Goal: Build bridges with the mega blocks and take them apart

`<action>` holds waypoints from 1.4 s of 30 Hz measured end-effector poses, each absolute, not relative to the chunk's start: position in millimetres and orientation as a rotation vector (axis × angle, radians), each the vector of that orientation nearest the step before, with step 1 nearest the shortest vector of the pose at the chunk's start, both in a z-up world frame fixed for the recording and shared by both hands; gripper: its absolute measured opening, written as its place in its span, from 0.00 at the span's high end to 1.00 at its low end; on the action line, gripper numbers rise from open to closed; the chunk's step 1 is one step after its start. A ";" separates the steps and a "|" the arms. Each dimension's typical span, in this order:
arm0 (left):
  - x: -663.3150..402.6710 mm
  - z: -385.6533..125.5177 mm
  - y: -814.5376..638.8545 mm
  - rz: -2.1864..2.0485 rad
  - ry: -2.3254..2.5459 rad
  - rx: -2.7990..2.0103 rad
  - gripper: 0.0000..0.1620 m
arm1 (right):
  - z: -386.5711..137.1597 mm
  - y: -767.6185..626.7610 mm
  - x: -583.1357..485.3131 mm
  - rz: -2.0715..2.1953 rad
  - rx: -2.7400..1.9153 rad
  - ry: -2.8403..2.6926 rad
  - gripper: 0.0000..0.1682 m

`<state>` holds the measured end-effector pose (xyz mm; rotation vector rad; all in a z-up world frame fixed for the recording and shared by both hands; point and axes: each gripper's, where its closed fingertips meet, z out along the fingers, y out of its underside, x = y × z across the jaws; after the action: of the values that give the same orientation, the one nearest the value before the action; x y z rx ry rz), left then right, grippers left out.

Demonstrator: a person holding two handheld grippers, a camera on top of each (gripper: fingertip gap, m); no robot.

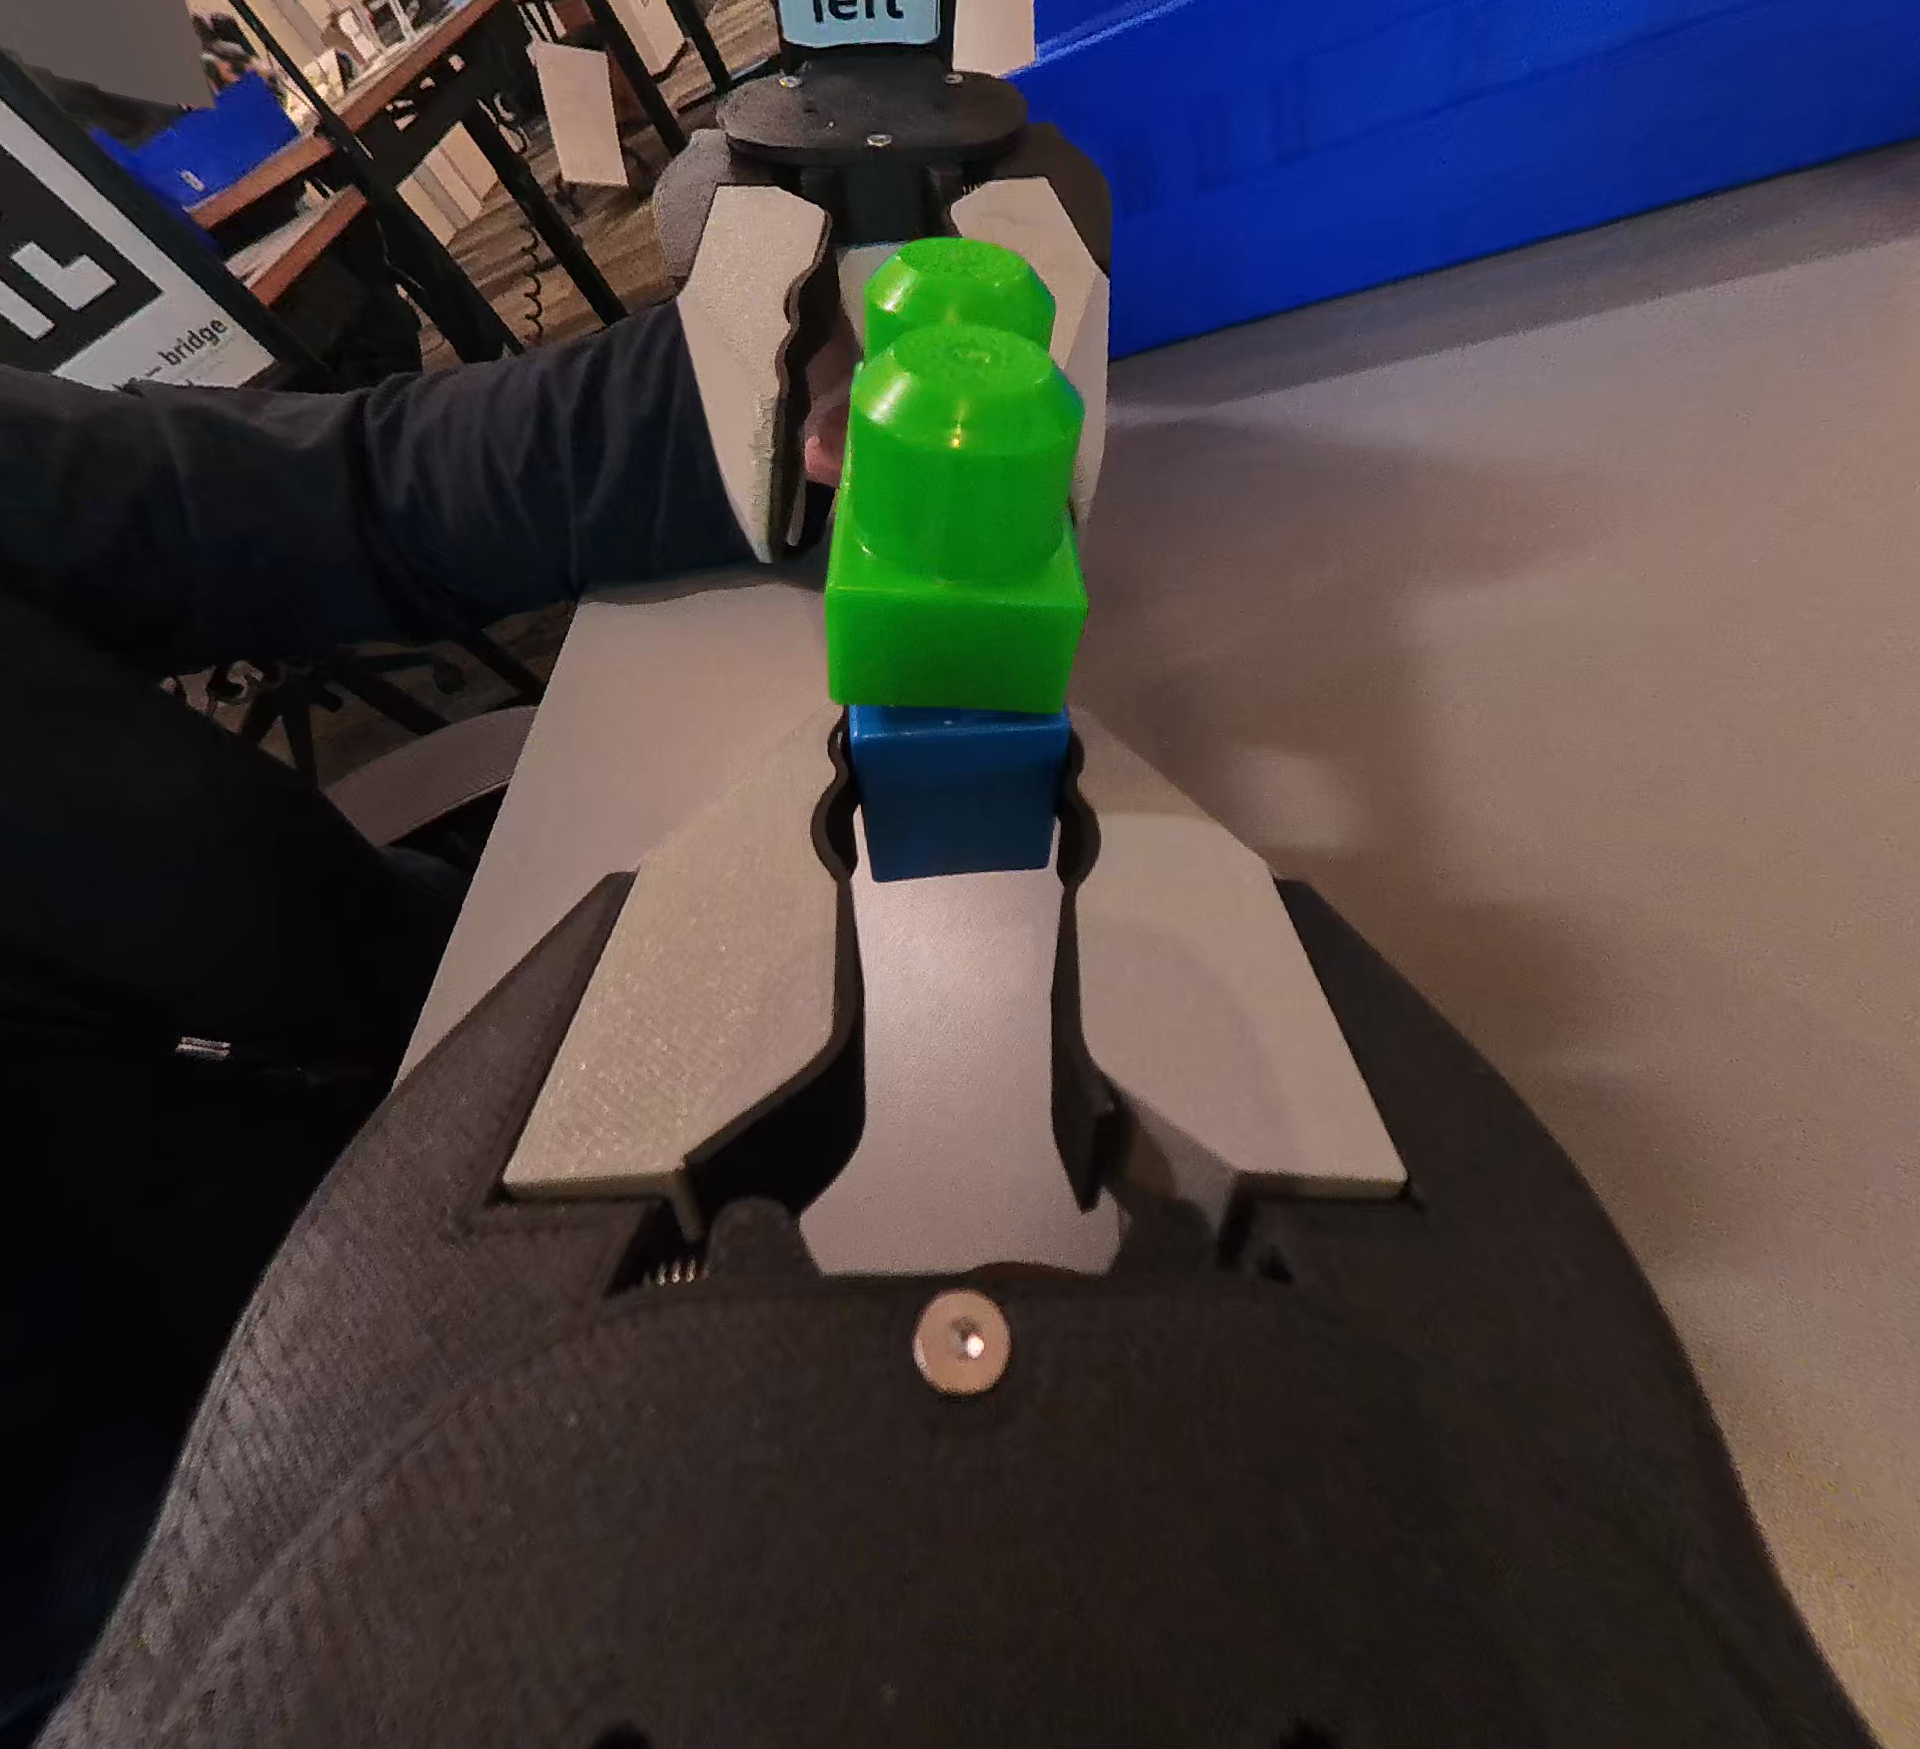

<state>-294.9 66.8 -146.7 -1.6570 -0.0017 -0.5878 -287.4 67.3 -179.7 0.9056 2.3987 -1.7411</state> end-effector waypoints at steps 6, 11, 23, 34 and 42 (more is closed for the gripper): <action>-299.3 -150.8 72.8 -0.494 -0.025 -1.696 0.77 | -183.9 63.3 -286.8 -1.713 0.899 2.417 0.80; -293.8 -146.4 73.3 -0.471 -0.001 -1.690 0.77 | -182.1 61.2 -282.1 -1.706 0.849 2.422 0.80; -292.6 -142.6 72.2 -0.561 -0.023 -1.651 0.79 | -183.2 57.4 -282.5 -1.709 0.847 2.417 0.80; -291.3 -121.7 75.2 -0.535 -0.049 -1.544 0.79 | -152.9 47.3 -285.6 -2.014 0.795 2.111 0.76; -299.2 -116.2 74.0 -0.506 -0.088 -1.498 0.79 | -159.8 47.3 -293.9 -2.031 0.859 2.113 0.76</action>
<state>-299.2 74.0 -116.2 -1.4976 -0.0875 -0.5064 -293.9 47.3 -159.8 0.8588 2.1135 -2.0314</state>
